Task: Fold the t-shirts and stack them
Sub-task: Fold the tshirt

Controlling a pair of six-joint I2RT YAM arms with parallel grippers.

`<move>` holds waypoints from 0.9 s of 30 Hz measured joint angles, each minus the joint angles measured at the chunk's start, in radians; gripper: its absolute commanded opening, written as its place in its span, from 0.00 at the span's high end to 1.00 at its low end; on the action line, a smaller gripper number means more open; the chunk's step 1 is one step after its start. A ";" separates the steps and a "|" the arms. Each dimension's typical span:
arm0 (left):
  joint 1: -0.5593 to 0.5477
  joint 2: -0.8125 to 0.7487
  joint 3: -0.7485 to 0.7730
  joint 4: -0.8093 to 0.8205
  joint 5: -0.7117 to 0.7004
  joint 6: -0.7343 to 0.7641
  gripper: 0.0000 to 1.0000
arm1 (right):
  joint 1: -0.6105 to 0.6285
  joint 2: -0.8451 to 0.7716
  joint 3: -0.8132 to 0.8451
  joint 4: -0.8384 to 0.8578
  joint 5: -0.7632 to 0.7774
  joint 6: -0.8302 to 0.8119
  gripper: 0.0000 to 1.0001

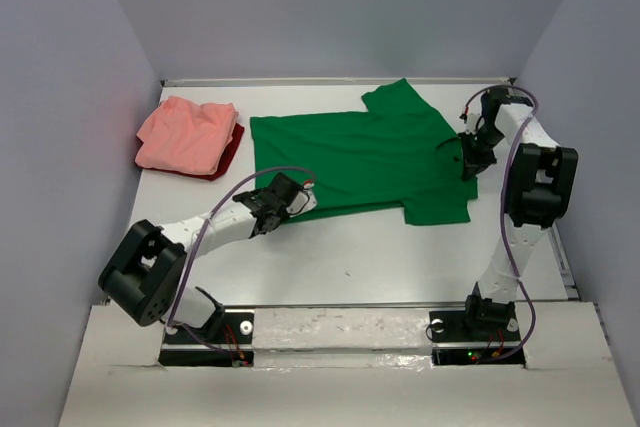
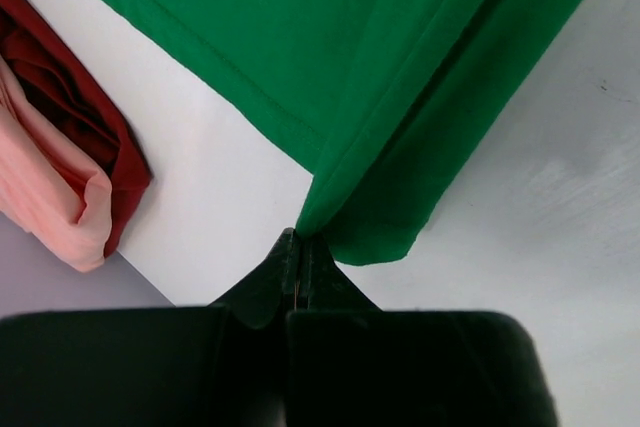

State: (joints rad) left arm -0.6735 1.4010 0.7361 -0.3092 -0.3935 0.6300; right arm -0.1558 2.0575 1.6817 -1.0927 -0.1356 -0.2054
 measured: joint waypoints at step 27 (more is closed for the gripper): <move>0.080 0.161 0.052 0.084 0.009 0.050 1.00 | 0.014 0.119 0.085 -0.008 0.005 0.001 1.00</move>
State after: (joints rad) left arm -0.5938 1.5620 0.7883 -0.2253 -0.3843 0.6800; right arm -0.1417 2.1761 1.7664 -1.1011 -0.1310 -0.2047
